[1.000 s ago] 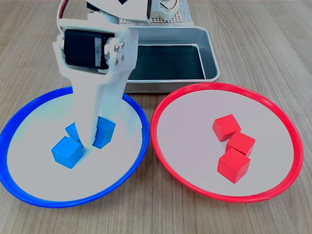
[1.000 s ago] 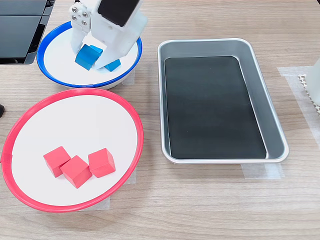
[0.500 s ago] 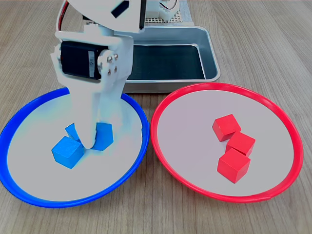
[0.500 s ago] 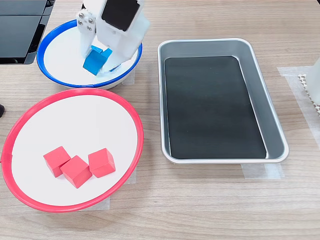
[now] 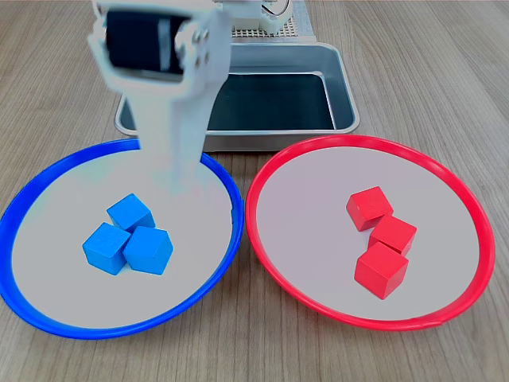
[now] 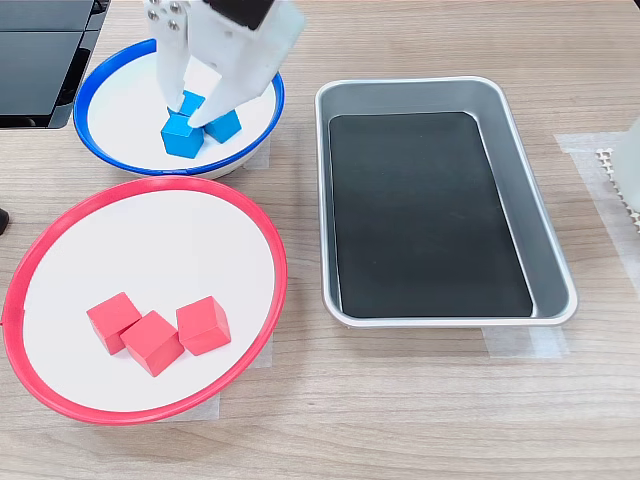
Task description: Relocate any blue block in the red dish to the blue dish, correcting any misplacements.
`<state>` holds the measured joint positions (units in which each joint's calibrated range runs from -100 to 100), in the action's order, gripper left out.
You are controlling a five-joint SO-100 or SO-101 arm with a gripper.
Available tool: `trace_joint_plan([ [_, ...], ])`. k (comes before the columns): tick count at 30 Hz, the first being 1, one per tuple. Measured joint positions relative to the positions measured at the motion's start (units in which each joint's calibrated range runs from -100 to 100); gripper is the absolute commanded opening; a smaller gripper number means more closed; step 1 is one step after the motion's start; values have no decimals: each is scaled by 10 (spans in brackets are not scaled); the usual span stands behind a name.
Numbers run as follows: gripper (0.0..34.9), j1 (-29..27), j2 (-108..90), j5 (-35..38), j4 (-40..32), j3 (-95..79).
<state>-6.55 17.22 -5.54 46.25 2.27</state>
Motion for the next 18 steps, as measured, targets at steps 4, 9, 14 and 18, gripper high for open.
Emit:
trace_joint_plan([
  [4,0,35,-106,14,-11,-60],
  [9,0,97,-339,39,-82,-299],
  [14,0,134,-568,47,-131,-552],
  [18,0,135,-689,52,-159,-677],
])
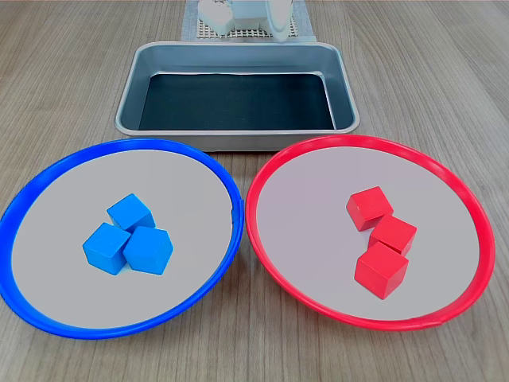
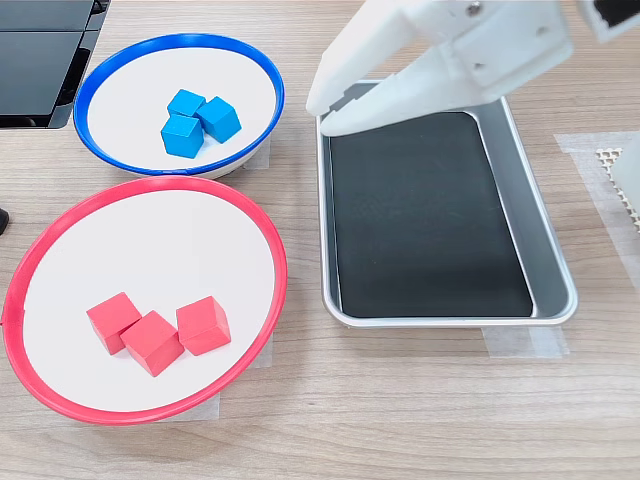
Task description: Relocate any blue block in the red dish to the blue dish, correcting any misplacements.
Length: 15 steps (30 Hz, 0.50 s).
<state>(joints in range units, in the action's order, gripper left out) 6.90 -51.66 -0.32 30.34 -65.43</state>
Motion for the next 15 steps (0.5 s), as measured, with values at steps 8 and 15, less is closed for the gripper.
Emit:
trace_joint_plan([
  [8,0,-22,-211,15,44,-182],
  [15,0,-31,-297,15,91,-235],
])
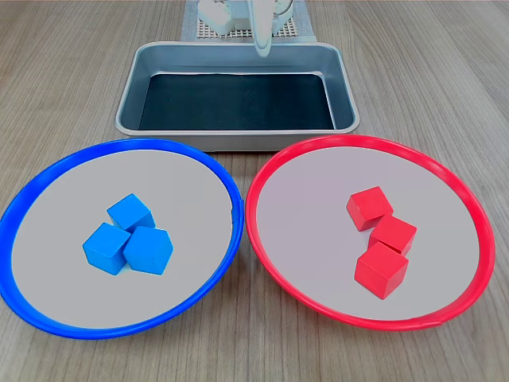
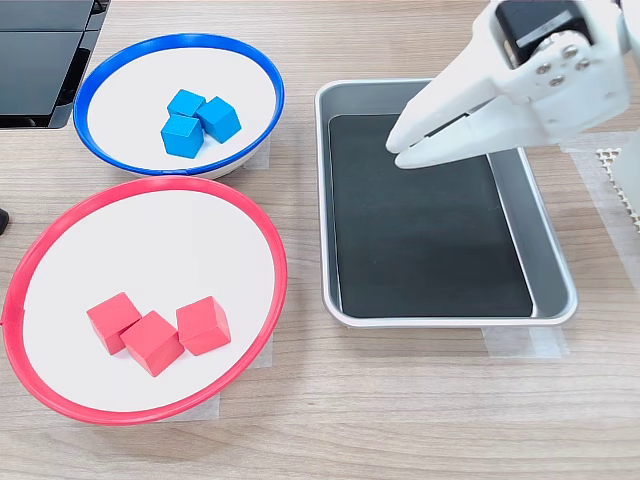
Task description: Relocate any blue block in the red dish to the blue dish, correcting any misplacements.
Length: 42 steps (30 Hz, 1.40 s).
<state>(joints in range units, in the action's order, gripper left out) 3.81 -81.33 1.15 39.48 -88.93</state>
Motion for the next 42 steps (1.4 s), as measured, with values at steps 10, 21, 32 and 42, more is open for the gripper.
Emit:
trace_joint_plan([
  [10,0,-32,-83,6,27,-54],
  [21,0,-44,-120,4,91,-63],
  [32,0,-50,-159,4,113,-95],
  [42,0,-50,-177,2,124,-99],
])
